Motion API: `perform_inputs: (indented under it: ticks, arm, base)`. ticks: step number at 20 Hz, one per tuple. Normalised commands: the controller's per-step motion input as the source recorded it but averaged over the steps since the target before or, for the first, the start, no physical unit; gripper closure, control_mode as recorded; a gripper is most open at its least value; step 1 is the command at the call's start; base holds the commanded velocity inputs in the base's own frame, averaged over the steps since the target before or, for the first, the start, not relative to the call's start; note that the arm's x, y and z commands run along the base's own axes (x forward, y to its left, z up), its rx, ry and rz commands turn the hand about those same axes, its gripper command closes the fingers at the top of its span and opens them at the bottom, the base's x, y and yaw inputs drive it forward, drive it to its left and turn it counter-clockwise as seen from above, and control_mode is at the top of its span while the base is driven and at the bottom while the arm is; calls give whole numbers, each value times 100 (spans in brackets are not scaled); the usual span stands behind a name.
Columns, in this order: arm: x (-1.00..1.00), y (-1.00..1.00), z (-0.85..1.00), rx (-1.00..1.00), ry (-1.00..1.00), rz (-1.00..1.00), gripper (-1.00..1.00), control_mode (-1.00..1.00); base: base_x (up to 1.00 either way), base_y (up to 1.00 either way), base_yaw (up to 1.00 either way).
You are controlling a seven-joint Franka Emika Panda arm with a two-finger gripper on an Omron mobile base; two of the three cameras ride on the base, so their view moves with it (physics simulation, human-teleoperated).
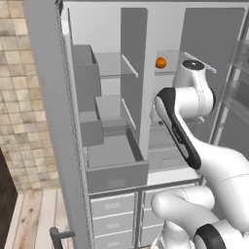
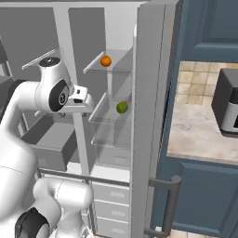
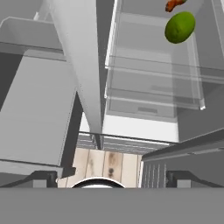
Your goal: Take the lime and tangerine from the fridge shelf and place them in the freezer drawer to begin freezing them.
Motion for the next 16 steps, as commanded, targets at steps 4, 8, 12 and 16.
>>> perform_inputs:
  ticks: [4,8,12,16]
  arm:
    - [0,0,0,0,0,0,-100,100]
    - [0,0,0,0,0,0,-100,100]
    - [0,0,0,0,0,0,-100,100]
    - [0,0,0,0,0,0,-100,100]
  base:
    - [44,-38,0]
    - [46,-25,0]
    - [41,-19,-1]
    - [25,-52,0]
